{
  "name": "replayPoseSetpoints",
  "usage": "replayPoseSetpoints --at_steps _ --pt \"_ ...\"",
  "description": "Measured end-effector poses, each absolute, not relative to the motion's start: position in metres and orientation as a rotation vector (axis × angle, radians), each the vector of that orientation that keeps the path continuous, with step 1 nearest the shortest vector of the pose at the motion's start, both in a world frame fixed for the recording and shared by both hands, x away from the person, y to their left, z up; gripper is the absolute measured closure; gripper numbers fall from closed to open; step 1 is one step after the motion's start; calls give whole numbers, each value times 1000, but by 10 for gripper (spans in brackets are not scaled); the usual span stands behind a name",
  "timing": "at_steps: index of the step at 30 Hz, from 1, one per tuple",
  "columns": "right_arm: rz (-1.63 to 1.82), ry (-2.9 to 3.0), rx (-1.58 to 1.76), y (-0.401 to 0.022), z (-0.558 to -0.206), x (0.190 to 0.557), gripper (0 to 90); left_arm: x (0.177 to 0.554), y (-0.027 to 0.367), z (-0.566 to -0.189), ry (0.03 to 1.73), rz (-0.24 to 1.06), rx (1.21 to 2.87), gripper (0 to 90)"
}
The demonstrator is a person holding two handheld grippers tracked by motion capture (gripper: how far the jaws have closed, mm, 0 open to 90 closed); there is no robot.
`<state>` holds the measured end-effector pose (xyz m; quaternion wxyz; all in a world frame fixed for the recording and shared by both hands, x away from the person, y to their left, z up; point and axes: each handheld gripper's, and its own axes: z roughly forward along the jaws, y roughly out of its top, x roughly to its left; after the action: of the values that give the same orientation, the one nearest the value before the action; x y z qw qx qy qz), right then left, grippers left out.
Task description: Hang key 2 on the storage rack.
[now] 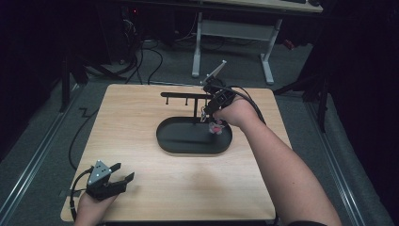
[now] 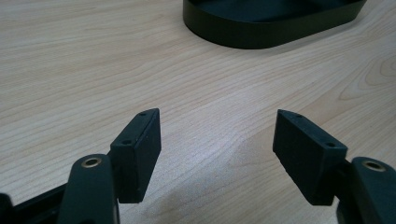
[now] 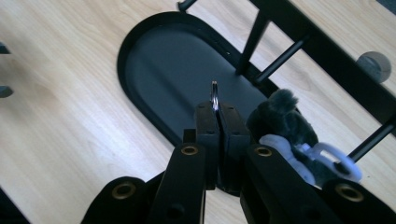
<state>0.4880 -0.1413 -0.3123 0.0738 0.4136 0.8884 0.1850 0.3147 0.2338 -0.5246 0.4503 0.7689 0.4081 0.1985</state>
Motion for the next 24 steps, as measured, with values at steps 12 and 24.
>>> replayPoseSetpoints --at_steps 12,24 --pt "532 2649 1295 -146 -313 506 895 314 233 -525 1005 502 1900 331" --pt "536 2637 1327 -152 -318 524 894 315 234 -526 1008 499 1904 331"
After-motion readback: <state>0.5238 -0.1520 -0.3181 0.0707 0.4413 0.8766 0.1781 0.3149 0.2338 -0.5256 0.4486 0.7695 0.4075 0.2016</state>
